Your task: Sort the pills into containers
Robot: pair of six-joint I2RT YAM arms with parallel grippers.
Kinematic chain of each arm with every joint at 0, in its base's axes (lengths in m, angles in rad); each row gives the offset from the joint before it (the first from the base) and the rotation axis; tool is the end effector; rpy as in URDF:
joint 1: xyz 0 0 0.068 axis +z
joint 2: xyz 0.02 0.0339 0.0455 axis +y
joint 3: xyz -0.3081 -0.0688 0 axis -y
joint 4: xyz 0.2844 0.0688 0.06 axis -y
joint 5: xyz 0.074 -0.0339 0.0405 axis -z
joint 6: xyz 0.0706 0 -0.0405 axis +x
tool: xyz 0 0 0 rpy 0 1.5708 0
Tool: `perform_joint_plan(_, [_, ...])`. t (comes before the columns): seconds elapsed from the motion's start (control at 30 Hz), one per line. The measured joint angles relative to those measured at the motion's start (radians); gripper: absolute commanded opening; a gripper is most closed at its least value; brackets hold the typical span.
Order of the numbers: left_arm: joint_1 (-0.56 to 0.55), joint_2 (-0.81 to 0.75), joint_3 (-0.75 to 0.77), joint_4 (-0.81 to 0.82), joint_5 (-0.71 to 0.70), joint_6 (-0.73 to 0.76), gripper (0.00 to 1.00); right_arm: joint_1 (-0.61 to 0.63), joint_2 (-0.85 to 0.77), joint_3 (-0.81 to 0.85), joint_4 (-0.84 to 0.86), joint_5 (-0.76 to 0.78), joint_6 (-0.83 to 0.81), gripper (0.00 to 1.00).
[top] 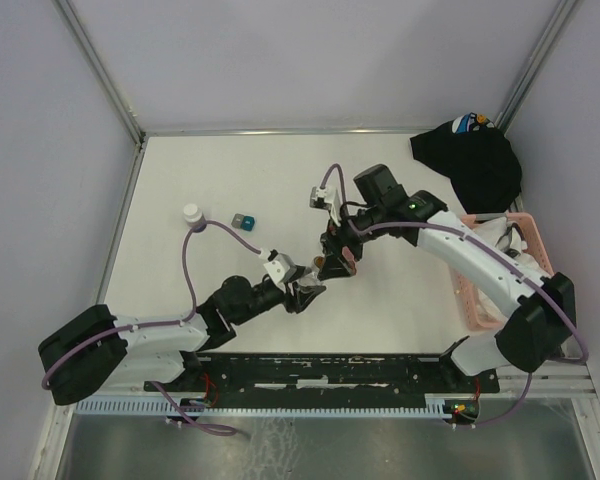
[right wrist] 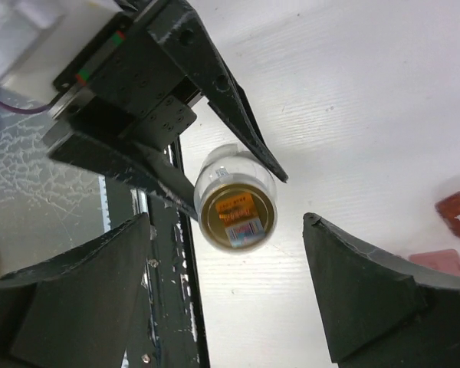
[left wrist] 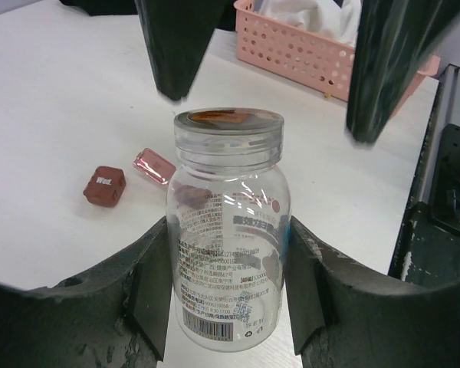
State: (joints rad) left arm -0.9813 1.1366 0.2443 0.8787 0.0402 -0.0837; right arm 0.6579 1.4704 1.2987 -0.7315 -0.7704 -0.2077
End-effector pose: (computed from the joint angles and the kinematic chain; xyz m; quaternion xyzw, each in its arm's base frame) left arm 0.1423 -0.2178 0.2073 0.3215 0.6351 -0.3688 0.5977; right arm 0.2522 0.2571 0.3327 -0.4790 0.7432 0.4138 0.2167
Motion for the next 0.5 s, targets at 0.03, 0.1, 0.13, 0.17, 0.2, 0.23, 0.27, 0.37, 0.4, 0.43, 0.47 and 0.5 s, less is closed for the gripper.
perform_joint_plan(0.03, [0.000,-0.002,-0.005,0.003,0.013,-0.002,0.03,-0.015,-0.021,0.000,-0.010,-0.017,-0.023,0.92])
perform_joint_plan(0.1, [0.000,-0.009,-0.018,0.005,0.040,-0.006,0.03,-0.042,-0.067,0.000,-0.032,-0.047,-0.082,0.95])
perform_joint_plan(0.13, [0.000,-0.012,-0.022,0.005,0.048,-0.006,0.03,-0.049,-0.083,0.000,-0.040,-0.058,-0.107,0.97])
perform_joint_plan(0.17, [0.000,-0.019,-0.026,0.004,0.066,-0.006,0.03,-0.056,-0.103,0.000,-0.048,-0.069,-0.145,1.00])
perform_joint_plan(0.2, [0.000,-0.025,-0.027,0.003,0.089,-0.006,0.03,-0.060,-0.136,-0.002,-0.061,-0.092,-0.205,0.99])
perform_joint_plan(0.23, [0.000,-0.032,-0.027,0.002,0.111,-0.006,0.03,-0.061,-0.147,-0.002,-0.066,-0.098,-0.225,0.99])
perform_joint_plan(0.27, [0.000,-0.039,-0.027,0.002,0.134,-0.006,0.03,-0.061,-0.165,-0.002,-0.082,-0.120,-0.285,0.99])
perform_joint_plan(0.37, [0.000,-0.048,-0.027,0.003,0.217,-0.007,0.03,-0.061,-0.200,-0.005,-0.178,-0.201,-0.503,0.99])
perform_joint_plan(0.4, [0.000,-0.048,-0.027,0.002,0.247,-0.008,0.03,-0.061,-0.204,-0.009,-0.212,-0.222,-0.575,0.99])
perform_joint_plan(0.43, [0.000,-0.048,-0.027,0.001,0.274,-0.010,0.03,-0.061,-0.206,-0.015,-0.255,-0.245,-0.663,0.99])
perform_joint_plan(0.47, [0.000,-0.047,-0.027,0.000,0.302,-0.013,0.03,-0.061,-0.206,-0.024,-0.299,-0.266,-0.749,0.99])
perform_joint_plan(0.5, [0.000,-0.044,-0.026,0.000,0.319,-0.015,0.03,-0.061,-0.205,-0.034,-0.343,-0.282,-0.830,0.99])
